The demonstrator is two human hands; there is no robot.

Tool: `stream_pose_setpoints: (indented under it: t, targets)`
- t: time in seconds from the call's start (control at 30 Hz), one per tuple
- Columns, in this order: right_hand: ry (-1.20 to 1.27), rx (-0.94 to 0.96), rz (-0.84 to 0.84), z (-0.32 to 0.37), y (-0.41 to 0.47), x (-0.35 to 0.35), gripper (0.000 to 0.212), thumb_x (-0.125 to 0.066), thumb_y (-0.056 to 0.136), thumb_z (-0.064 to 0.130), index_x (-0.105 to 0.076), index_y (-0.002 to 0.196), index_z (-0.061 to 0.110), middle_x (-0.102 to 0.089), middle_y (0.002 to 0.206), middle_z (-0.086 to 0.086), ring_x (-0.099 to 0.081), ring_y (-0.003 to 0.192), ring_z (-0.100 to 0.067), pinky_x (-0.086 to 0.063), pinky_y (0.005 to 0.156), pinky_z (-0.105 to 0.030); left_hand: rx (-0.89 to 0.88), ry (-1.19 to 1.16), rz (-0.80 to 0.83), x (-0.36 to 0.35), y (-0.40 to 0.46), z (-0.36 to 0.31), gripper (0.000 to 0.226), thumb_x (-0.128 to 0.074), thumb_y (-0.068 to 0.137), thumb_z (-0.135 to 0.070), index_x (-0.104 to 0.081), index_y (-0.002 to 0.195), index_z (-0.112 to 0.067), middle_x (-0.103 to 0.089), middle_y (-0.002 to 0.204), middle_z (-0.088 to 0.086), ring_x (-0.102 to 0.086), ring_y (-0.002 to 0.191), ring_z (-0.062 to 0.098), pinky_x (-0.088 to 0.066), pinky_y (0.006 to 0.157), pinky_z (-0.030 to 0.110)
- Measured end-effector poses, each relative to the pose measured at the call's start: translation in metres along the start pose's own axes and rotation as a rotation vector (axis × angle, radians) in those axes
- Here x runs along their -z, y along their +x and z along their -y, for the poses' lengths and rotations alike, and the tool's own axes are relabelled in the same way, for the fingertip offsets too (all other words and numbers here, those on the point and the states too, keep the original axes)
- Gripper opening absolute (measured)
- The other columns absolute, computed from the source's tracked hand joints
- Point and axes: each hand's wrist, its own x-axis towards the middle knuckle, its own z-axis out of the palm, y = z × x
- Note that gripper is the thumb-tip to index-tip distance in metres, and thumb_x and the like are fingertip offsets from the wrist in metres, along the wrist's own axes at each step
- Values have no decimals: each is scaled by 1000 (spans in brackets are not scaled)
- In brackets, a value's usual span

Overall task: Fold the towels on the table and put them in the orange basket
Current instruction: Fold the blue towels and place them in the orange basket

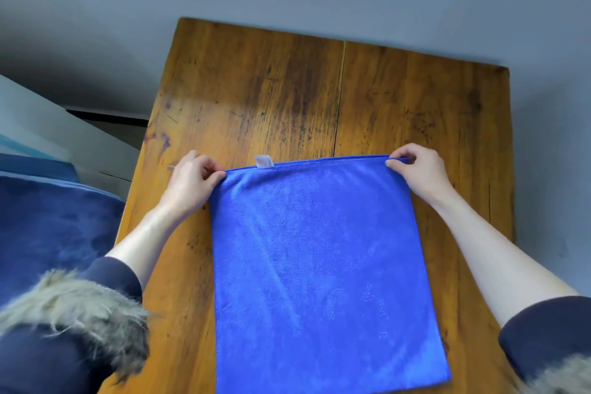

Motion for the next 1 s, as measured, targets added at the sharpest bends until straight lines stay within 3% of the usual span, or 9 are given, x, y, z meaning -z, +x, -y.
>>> stream_pose_setpoints:
  t: [0.1, 0.23, 0.37, 0.53, 0.7, 0.83, 0.93, 1.0]
  targets:
    - [271, -116, -20, 3, -11, 6, 12, -68, 83, 12, -66, 74, 20, -62, 78, 8, -55, 79, -11, -42, 65, -19, 51, -126, 2, 5, -8, -2, 8, -61, 89, -17, -59, 81, -16, -60, 82, -1, -53, 77, 14, -36, 64, 23]
    - [358, -115, -4, 18, -28, 27, 18, -67, 84, 12, -68, 72, 25, -66, 83, 6, -59, 80, -6, -44, 58, -6, 72, -271, 5, 26, -21, -10, 12, -52, 93, -13, -59, 85, -18, -60, 81, -6, -52, 74, 7, -40, 61, 19]
    - [502, -120, 7, 40, -54, 63, 13, -66, 84, 11, -71, 77, 22, -70, 87, -1, -64, 86, -14, -50, 75, -24, 33, -334, -22, 63, -40, -31, 19, -47, 94, -7, -63, 91, -17, -65, 88, -1, -55, 79, 6, -41, 69, 17]
    - [388, -23, -1, 76, -84, 112, 9, -62, 89, 17, -70, 84, 20, -69, 92, 3, -61, 93, -12, -46, 77, -25, -48, -214, 28, 120, -52, -64, 25, -45, 95, -7, -68, 94, -16, -64, 104, 7, -57, 100, 21, -43, 89, 34]
    - [334, 127, -99, 122, -105, 163, 10, -63, 88, 13, -69, 84, 20, -68, 87, 4, -60, 85, -6, -47, 67, -16, -182, -175, -84, 181, -54, -102, 24, -44, 96, -7, -62, 86, -20, -58, 97, 6, -57, 88, 24, -45, 77, 31]
    - [409, 218, -174, 155, -124, 189, 15, -63, 85, 2, -69, 94, 12, -66, 86, 1, -59, 79, -6, -45, 68, -3, -256, -279, -197, 220, -60, -114, 23, -43, 97, -8, -59, 84, -18, -57, 93, 1, -51, 88, 15, -34, 77, 24]
    - [392, 248, -164, 170, -144, 192, 24, -60, 88, 1, -66, 110, 7, -65, 95, 0, -58, 84, -6, -43, 73, 0, -263, -465, -158, 237, -72, -112, 27, -41, 98, -11, -60, 83, -21, -63, 85, -2, -53, 80, 12, -40, 74, 27]
    - [323, 261, -130, 175, -158, 191, 16, -58, 89, 2, -69, 99, 8, -67, 90, 0, -58, 80, -5, -42, 71, 0, -289, -454, -144, 247, -79, -108, 28, -43, 97, -9, -62, 81, -22, -64, 82, -4, -54, 76, 10, -42, 74, 22]
